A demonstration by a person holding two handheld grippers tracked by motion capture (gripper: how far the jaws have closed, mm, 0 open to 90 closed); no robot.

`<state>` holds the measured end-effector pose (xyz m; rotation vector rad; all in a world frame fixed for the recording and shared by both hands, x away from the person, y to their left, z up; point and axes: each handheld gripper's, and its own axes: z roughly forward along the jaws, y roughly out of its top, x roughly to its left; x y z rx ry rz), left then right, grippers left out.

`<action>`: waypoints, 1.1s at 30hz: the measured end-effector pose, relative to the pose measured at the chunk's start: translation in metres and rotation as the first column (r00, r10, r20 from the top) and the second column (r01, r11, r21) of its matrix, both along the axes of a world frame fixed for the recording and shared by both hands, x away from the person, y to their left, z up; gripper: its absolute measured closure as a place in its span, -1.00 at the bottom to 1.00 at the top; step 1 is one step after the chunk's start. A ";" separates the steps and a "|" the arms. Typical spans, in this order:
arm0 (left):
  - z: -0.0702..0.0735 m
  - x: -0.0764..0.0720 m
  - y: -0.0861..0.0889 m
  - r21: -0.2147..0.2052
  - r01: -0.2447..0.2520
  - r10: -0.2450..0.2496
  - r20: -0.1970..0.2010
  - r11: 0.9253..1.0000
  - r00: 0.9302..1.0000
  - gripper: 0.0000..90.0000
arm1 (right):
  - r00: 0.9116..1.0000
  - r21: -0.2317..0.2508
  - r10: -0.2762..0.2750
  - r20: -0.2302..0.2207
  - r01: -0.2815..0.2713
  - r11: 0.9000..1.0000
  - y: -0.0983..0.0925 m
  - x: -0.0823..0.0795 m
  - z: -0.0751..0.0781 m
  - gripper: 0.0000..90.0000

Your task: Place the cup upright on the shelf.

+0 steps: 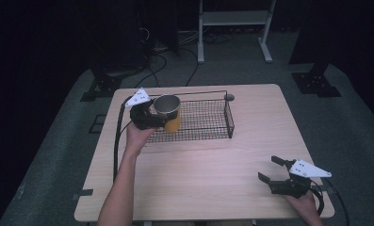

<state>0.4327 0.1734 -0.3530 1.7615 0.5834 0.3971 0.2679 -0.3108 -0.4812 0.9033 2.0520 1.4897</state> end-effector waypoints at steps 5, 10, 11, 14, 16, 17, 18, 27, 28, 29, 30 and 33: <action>0.000 0.009 -0.003 0.009 -0.008 0.009 -0.015 1.000 1.000 -0.73 | 1.000 -0.001 0.001 0.000 -0.001 1.000 0.000 0.000 0.000 -0.70; 0.005 0.017 -0.008 0.014 -0.006 0.007 -0.013 1.000 1.000 -0.73 | 1.000 0.000 0.001 0.000 -0.001 1.000 0.000 0.000 0.000 -0.70; 0.007 0.018 -0.010 0.018 -0.006 0.006 -0.009 1.000 1.000 -0.73 | 1.000 0.000 0.001 0.000 -0.001 1.000 0.000 0.000 0.000 -0.70; 0.012 0.023 -0.013 0.026 -0.002 0.002 -0.004 1.000 1.000 -0.73 | 1.000 -0.002 0.001 -0.001 -0.001 1.000 0.000 0.000 0.000 -0.70; 0.013 0.024 -0.014 0.027 -0.001 0.001 -0.005 1.000 1.000 -0.73 | 1.000 -0.002 0.001 -0.001 -0.001 1.000 0.000 0.000 0.000 -0.70; 0.015 0.026 -0.015 0.028 -0.001 0.001 -0.002 1.000 1.000 -0.73 | 1.000 -0.002 0.001 -0.001 -0.001 1.000 0.000 0.000 0.000 -0.70; 0.016 0.027 -0.015 0.028 -0.001 0.001 -0.003 1.000 1.000 -0.73 | 1.000 -0.002 0.001 -0.001 -0.001 1.000 0.000 0.000 0.000 -0.70; 0.023 0.038 -0.017 0.020 -0.006 0.006 0.002 1.000 1.000 -0.73 | 1.000 -0.001 0.000 -0.002 0.000 1.000 0.000 0.000 0.000 -0.70; 0.023 0.040 -0.017 0.020 -0.008 0.008 -0.001 1.000 1.000 -0.73 | 1.000 -0.001 0.000 -0.004 0.000 1.000 0.000 0.000 0.000 -0.70; 0.023 0.042 -0.017 0.014 -0.003 0.003 -0.010 1.000 1.000 -0.73 | 1.000 -0.001 0.000 -0.004 0.000 1.000 0.000 0.000 0.000 -0.70; 0.022 0.043 -0.017 0.014 -0.002 0.002 -0.014 1.000 1.000 -0.73 | 1.000 -0.001 0.000 -0.003 0.000 1.000 0.000 0.000 0.000 -0.70; 0.022 0.047 -0.020 0.025 -0.003 0.004 -0.019 1.000 1.000 -0.73 | 1.000 -0.001 0.000 -0.004 0.000 1.000 0.000 0.000 0.000 -0.70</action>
